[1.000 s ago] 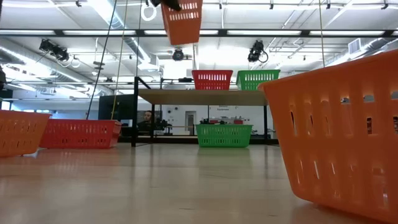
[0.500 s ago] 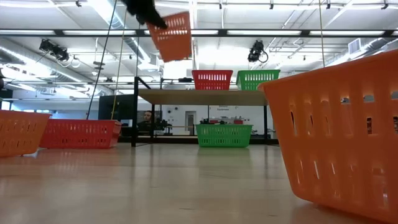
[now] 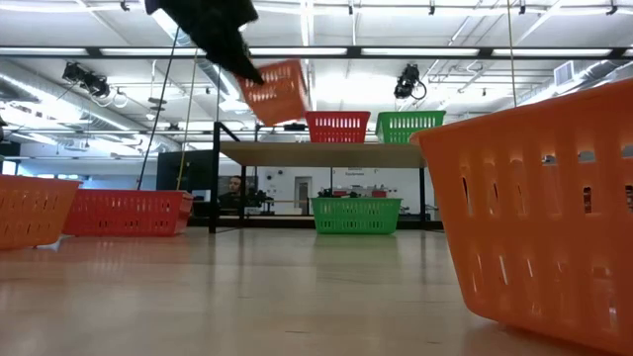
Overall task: Stack baskets on shelf by color
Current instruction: Put the top orange bin on the shelf
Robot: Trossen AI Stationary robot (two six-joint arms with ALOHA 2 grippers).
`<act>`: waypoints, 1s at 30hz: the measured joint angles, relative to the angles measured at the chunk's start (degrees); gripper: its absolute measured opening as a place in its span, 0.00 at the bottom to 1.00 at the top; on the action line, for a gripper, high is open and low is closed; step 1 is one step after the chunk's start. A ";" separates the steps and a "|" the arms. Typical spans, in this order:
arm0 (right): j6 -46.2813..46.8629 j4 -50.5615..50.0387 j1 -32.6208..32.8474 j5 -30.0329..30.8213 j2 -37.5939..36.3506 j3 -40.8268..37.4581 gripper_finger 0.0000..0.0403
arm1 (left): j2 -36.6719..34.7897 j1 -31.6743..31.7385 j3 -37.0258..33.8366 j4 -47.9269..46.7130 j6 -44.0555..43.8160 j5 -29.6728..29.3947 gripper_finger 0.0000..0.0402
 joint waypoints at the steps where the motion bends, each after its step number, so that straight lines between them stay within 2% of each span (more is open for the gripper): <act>1: 0.47 -0.02 0.00 0.00 0.00 0.00 0.36 | 0.69 0.23 -0.02 -0.36 0.89 0.14 0.01; 14: 2.60 -0.11 -0.02 -0.02 0.00 0.00 0.36 | 7.53 3.57 -0.02 -2.81 4.64 -1.14 0.02; 22: 2.12 -0.13 -0.02 0.00 0.00 0.00 0.36 | 7.81 2.72 0.00 -2.21 4.69 -1.35 0.03; 25: 1.99 -0.17 -0.02 0.04 0.00 0.00 0.36 | 7.81 2.48 0.00 -2.33 4.40 -1.63 0.06; 30: 1.49 -0.20 0.00 0.11 0.00 0.00 0.36 | 7.80 1.79 0.00 -2.31 4.28 -5.74 0.13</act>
